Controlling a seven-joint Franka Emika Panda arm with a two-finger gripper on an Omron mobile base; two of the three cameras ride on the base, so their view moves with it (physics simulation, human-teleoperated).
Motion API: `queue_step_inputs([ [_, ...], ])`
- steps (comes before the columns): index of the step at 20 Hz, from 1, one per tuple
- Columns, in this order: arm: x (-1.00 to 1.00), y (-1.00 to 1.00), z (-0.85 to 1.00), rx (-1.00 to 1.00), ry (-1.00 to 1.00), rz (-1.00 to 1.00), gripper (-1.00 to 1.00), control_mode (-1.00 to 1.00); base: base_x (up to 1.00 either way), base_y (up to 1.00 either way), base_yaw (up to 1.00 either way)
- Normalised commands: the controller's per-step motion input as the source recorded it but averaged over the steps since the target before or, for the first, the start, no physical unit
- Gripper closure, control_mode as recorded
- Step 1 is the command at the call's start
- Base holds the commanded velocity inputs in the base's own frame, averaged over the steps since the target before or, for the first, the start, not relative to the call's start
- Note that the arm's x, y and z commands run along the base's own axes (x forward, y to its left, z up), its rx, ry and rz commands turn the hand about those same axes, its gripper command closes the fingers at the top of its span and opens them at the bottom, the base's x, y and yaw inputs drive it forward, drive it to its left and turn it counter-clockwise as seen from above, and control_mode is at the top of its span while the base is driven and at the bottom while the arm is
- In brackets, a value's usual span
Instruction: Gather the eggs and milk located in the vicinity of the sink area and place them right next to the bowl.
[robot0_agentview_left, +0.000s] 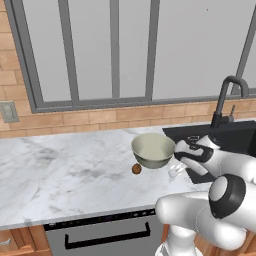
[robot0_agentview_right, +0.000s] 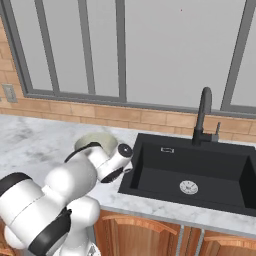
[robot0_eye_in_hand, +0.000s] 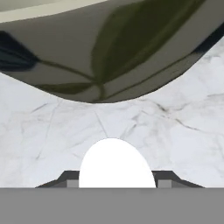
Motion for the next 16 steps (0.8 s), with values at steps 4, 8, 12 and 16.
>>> queue_step_inputs([
  [4, 0.28, 0.00, 0.00, 0.00, 0.00, 0.00, 1.00, -1.00, 0.00, 0.00, 0.00],
  [8, 0.22, 0.00, -0.03, 0.00, 0.00, 0.00, 1.00, -1.00, 0.00, 0.00, 0.00],
  [12, 0.03, 0.00, -0.14, 0.00, 0.00, 0.00, 1.00, -1.00, 0.00, 0.00, 0.00],
  [16, 0.14, 0.00, -0.04, 0.00, 0.00, 0.00, 1.00, -1.00, 0.00, 0.00, 0.00],
])
